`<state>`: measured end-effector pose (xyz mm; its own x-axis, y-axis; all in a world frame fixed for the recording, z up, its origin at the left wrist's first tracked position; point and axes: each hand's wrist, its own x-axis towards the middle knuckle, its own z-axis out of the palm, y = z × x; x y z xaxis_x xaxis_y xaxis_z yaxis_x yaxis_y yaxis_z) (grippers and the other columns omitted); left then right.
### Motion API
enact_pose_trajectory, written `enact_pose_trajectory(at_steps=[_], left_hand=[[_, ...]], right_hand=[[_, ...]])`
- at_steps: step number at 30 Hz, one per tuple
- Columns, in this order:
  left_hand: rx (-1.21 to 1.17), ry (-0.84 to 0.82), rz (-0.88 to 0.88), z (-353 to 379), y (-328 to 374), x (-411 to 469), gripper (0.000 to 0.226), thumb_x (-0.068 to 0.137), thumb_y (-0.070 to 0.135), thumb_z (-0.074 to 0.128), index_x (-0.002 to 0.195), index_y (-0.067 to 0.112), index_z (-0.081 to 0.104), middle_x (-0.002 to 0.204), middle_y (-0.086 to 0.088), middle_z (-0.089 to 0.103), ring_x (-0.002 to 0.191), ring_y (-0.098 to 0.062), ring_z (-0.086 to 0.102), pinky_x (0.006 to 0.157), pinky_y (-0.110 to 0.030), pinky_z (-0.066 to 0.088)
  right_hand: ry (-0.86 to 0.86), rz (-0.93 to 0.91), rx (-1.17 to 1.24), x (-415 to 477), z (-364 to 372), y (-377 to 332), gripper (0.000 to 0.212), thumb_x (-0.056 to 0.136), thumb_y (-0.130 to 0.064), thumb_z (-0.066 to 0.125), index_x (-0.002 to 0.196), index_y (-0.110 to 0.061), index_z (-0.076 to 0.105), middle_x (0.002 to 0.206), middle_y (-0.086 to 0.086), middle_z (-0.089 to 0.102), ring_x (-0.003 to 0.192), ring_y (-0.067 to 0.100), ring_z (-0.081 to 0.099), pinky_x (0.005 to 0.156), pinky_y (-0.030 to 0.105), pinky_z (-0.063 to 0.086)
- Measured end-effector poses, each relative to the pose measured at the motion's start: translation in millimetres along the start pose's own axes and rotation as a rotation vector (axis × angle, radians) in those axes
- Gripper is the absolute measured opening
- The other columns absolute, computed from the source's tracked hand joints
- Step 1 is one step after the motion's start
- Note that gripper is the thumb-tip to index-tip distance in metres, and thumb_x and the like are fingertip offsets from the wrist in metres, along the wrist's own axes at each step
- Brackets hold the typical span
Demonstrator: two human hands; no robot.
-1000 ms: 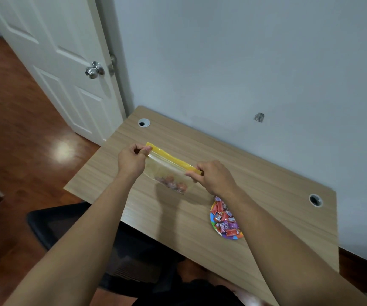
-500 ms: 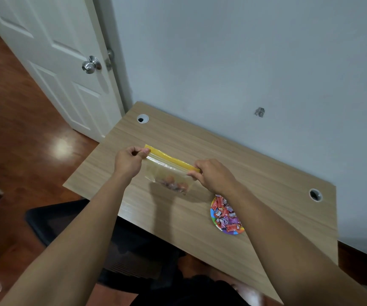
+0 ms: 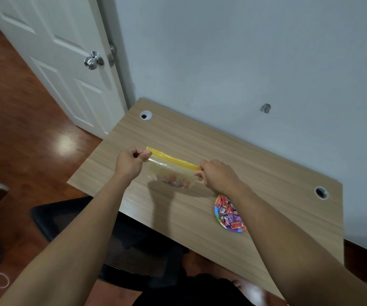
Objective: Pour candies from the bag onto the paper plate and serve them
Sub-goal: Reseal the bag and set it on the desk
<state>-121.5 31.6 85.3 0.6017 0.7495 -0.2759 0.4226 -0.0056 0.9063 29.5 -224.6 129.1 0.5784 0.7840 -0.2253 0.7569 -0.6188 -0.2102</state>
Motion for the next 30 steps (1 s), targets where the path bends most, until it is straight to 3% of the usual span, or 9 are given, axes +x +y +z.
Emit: enact_pose_trajectory(at_steps=[2,5,8,12,15,21,24,28,30], left_hand=[[0.009,0.004,-0.001,0,-3,0,0.021,0.096,0.024,0.079,0.079,0.015,0.071,0.082,-0.004,0.075,0.076,-0.009,0.067,0.074,-0.016,0.048],[0.027,-0.030,-0.007,-3,-10,0,0.023,0.096,0.022,0.079,0.090,0.000,0.075,0.080,-0.007,0.072,0.074,-0.012,0.065,0.070,-0.011,0.048],[0.056,-0.058,-0.013,-8,-19,1,0.028,0.095,0.021,0.080,0.097,-0.006,0.076,0.076,-0.006,0.068,0.073,-0.015,0.061,0.071,-0.020,0.048],[0.096,-0.055,-0.031,-9,-32,0,0.027,0.094,0.019,0.081,0.098,-0.007,0.077,0.077,-0.008,0.067,0.079,-0.022,0.059,0.067,-0.023,0.045],[0.088,-0.031,-0.052,-5,-38,0,0.028,0.094,0.021,0.081,0.097,-0.006,0.076,0.081,-0.011,0.068,0.072,-0.022,0.059,0.063,-0.025,0.044],[-0.052,0.027,-0.133,5,-45,3,0.012,0.098,0.012,0.076,0.089,0.004,0.073,0.078,-0.010,0.067,0.050,0.001,0.070,0.071,-0.030,0.059],[-0.128,0.007,-0.164,8,-46,3,0.013,0.101,0.008,0.071,0.108,-0.003,0.073,0.095,-0.020,0.069,0.059,-0.003,0.075,0.076,-0.023,0.066],[-0.187,-0.046,-0.208,11,-45,-1,0.029,0.103,0.005,0.068,0.129,-0.007,0.067,0.106,-0.018,0.073,0.098,-0.031,0.077,0.108,-0.046,0.057],[-0.152,-0.063,-0.197,13,-42,-3,0.040,0.099,0.009,0.073,0.137,0.001,0.067,0.120,-0.011,0.076,0.116,-0.029,0.075,0.112,-0.045,0.055]], right_hand=[[-0.007,0.025,-0.003,1,3,-2,0.024,0.104,-0.040,0.062,0.109,-0.017,0.069,0.112,0.012,0.074,0.103,0.037,0.071,0.075,0.039,0.050],[-0.025,0.071,0.047,1,8,-7,0.032,0.104,-0.049,0.057,0.107,-0.020,0.071,0.108,0.012,0.075,0.102,0.038,0.070,0.079,0.042,0.055],[-0.047,0.103,0.069,-1,19,-10,0.032,0.103,-0.051,0.059,0.107,-0.022,0.073,0.108,0.009,0.076,0.105,0.037,0.070,0.080,0.041,0.054],[-0.034,0.146,0.056,-2,31,-14,0.037,0.102,-0.052,0.062,0.113,-0.019,0.074,0.113,0.016,0.074,0.107,0.039,0.069,0.081,0.041,0.053],[-0.043,0.161,0.052,-1,36,-15,0.039,0.102,-0.051,0.062,0.115,-0.016,0.074,0.114,0.017,0.074,0.107,0.040,0.069,0.078,0.040,0.050],[-0.045,0.192,0.215,0,49,-17,0.026,0.103,-0.038,0.062,0.112,-0.017,0.075,0.111,0.017,0.074,0.105,0.040,0.068,0.079,0.040,0.052],[-0.030,0.203,0.323,-5,56,-11,0.020,0.102,-0.029,0.060,0.110,-0.021,0.076,0.108,0.013,0.077,0.104,0.038,0.069,0.082,0.041,0.055],[-0.004,0.241,0.482,-14,66,3,0.020,0.099,-0.027,0.063,0.110,-0.022,0.078,0.107,0.006,0.082,0.101,0.031,0.074,0.087,0.043,0.059],[0.024,0.261,0.540,-20,70,12,0.021,0.098,-0.027,0.064,0.112,-0.021,0.079,0.109,0.004,0.083,0.101,0.027,0.077,0.092,0.043,0.061]])
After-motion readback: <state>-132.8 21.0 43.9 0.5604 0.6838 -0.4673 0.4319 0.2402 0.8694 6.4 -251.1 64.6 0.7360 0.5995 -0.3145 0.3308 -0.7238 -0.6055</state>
